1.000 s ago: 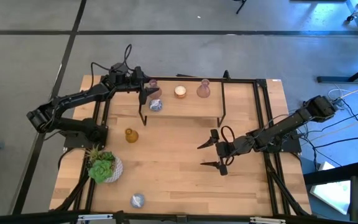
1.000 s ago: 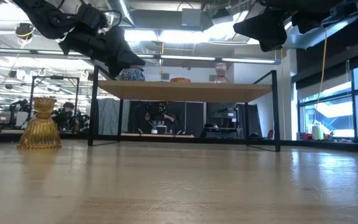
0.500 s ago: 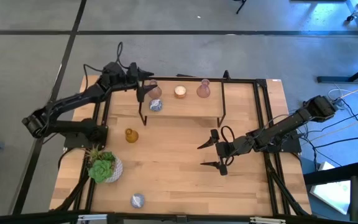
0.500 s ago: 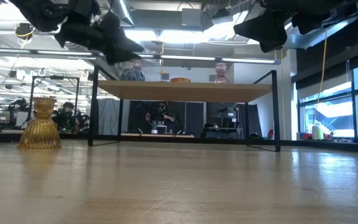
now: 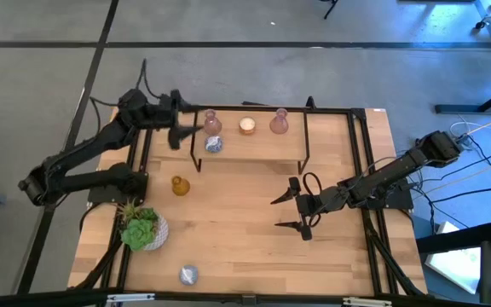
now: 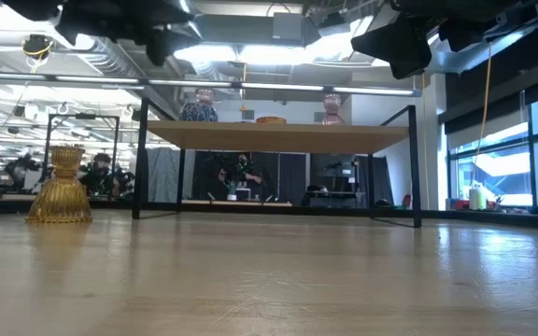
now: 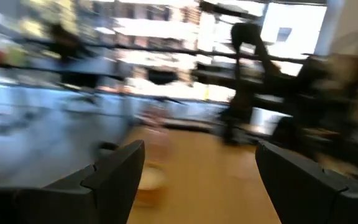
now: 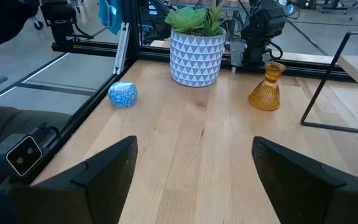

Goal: Pick & Place candle stick holders
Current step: Put the white candle on the shelf

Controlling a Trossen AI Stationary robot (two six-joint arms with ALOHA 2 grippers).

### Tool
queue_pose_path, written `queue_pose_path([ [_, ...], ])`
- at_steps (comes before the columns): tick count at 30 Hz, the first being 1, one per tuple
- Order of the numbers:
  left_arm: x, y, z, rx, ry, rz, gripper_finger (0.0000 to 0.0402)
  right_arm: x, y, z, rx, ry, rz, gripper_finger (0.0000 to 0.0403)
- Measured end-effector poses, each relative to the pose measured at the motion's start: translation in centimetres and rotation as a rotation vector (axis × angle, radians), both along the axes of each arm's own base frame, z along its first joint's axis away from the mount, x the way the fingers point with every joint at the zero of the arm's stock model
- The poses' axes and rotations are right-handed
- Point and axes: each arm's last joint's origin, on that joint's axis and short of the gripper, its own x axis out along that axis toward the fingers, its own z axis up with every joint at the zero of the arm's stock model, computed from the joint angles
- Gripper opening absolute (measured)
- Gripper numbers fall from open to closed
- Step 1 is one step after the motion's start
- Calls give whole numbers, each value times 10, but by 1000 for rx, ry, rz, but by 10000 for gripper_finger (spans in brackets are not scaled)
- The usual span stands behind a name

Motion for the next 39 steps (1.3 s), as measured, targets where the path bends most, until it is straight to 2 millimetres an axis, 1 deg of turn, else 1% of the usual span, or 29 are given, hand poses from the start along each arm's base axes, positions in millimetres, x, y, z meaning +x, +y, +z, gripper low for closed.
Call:
queue_pose_path([
  [5,0,-29,-5,-104,66,-290,304,0,0,1,11,-4,-2,321],
  [8,3,-49,-15,-143,86,-415,304,0,0,2,27,-11,-3,321],
  [11,7,-71,-25,-149,101,-481,304,1,0,2,42,-16,-6,321],
  [14,7,-90,-37,-165,127,-499,304,1,1,3,47,-21,-6,321],
  [18,7,-114,-44,-200,148,-474,304,1,0,3,56,-19,-9,321],
  [21,7,-132,-43,-168,130,-447,304,1,1,3,58,-22,-9,321],
  [24,7,-151,-44,-116,124,-370,304,1,1,6,84,-45,-12,321],
  [28,8,-170,-56,-105,173,-237,304,2,1,9,120,-75,-16,321],
  [31,8,-180,-66,-123,208,-165,304,2,1,9,118,-72,-16,321],
  [33,9,-186,-69,-120,216,-119,304,2,0,8,107,-64,-22,321],
  [37,8,-189,-70,-92,205,-21,304,2,-1,7,81,-58,-21,321],
  [39,6,-191,-70,-98,198,-8,304,4,-1,5,71,-58,-18,321],
])
